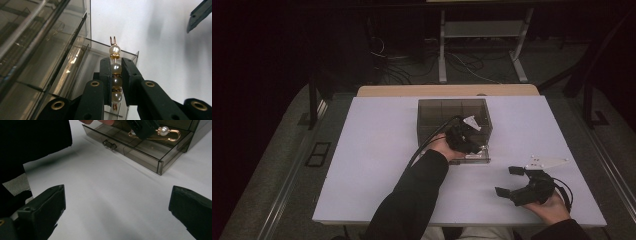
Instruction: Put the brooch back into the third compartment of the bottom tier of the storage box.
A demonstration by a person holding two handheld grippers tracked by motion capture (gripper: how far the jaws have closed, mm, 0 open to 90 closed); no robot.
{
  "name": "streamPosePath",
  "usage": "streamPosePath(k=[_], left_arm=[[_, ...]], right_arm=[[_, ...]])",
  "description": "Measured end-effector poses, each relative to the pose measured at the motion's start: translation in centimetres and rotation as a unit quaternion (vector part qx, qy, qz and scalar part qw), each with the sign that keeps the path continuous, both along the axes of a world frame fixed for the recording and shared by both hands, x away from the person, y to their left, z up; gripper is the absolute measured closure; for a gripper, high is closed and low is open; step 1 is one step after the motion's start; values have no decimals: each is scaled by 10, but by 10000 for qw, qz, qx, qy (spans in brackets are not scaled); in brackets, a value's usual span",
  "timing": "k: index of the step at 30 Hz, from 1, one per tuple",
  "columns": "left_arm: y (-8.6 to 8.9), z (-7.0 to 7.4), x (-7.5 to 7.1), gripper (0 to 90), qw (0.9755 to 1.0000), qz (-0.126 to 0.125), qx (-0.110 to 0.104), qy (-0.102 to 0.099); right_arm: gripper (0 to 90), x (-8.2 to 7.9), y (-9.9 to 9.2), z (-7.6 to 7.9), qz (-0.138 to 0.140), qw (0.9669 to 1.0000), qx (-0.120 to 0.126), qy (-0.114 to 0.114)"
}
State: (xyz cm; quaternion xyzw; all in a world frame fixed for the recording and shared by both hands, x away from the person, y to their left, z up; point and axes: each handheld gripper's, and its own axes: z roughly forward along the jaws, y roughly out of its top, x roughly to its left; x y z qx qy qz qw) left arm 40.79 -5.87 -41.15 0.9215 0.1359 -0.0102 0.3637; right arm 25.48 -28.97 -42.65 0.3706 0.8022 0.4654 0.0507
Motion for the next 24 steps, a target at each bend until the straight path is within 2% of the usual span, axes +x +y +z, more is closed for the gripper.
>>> streamPosePath(k=[15,21,24], left_arm=[[-3,-11,2,780,9997,130,169,132],[-4,-12,3,777,9996,146,154,160],[-4,-12,3,756,9995,175,108,244]], right_arm=[[4,0,0,0,44,10000,-27,-18],[4,0,0,0,44,10000,-25,-10],[4,-1,0,0,45,10000,-22,-20]])
